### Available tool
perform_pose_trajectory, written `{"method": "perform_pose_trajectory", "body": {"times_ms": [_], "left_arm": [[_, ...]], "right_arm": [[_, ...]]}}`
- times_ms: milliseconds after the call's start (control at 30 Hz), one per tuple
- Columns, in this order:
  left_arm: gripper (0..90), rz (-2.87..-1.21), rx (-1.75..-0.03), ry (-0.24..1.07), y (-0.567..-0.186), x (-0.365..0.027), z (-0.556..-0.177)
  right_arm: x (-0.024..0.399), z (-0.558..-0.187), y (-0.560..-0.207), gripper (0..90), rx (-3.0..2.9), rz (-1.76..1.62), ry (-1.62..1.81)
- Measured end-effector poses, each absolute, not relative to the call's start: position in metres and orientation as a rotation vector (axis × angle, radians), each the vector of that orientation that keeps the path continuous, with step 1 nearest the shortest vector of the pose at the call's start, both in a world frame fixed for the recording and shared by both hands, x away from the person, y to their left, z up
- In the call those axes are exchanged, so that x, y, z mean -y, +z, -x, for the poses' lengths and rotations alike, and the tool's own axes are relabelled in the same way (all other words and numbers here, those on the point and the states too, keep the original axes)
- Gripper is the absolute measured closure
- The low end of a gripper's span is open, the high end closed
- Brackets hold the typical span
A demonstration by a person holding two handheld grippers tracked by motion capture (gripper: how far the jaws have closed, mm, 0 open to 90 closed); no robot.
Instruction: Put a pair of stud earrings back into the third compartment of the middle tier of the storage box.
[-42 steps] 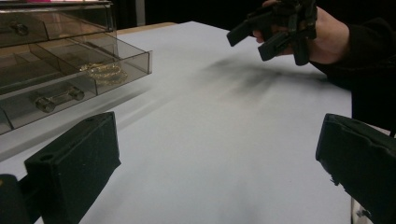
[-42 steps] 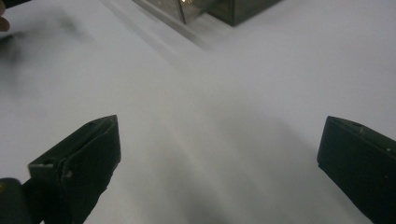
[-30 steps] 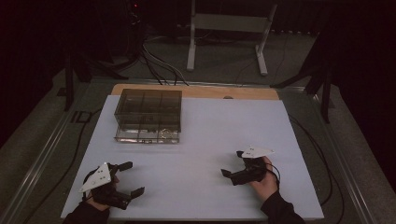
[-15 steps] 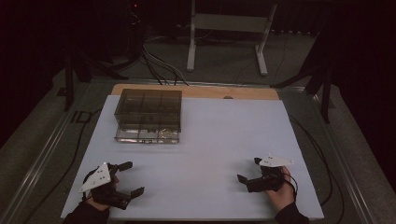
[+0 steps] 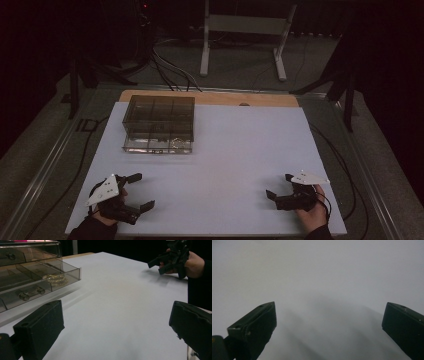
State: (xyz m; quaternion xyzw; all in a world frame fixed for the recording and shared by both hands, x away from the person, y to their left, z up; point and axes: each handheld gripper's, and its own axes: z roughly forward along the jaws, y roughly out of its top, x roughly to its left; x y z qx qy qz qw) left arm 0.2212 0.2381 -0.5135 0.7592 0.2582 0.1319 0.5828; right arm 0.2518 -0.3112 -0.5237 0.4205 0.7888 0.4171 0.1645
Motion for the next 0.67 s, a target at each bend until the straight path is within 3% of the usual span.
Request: {"method": "perform_pose_trajectory", "body": {"times_ms": [667], "left_arm": [[0.6,-1.777,-0.601,0.31,-0.5137,-0.2372,-0.2209]], "right_arm": [[0.3062,-0.2578,-0.5243,0.0,-2.252,-1.17,1.228]]}}
